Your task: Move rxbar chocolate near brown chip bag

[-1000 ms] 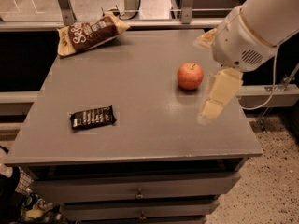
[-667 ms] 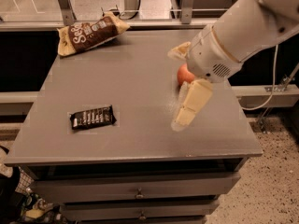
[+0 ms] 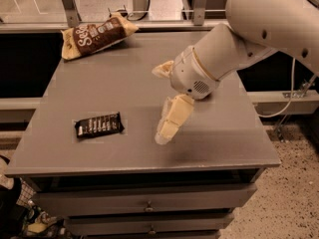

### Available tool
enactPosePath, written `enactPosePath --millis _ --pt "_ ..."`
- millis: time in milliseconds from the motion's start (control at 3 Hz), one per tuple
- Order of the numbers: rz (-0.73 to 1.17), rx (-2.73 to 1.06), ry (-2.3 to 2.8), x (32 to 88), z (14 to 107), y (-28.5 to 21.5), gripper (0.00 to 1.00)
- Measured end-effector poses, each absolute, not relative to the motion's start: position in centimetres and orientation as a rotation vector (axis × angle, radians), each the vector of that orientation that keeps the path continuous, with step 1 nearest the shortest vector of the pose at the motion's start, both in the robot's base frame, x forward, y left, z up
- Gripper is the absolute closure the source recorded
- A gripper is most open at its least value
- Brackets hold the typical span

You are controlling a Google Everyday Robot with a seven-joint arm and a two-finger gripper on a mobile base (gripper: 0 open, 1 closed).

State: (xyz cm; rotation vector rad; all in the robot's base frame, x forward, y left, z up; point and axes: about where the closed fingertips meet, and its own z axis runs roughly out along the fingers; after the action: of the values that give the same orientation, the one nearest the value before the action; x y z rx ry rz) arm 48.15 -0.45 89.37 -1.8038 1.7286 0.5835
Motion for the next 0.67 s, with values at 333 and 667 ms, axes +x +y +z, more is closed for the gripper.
enactPosePath --millis 333,667 --pt "0.597 -1.811 1.722 48.5 89.0 0.2 0.00" --pt "0.654 -1.838 1.700 49.8 87.5 2.4 0.00"
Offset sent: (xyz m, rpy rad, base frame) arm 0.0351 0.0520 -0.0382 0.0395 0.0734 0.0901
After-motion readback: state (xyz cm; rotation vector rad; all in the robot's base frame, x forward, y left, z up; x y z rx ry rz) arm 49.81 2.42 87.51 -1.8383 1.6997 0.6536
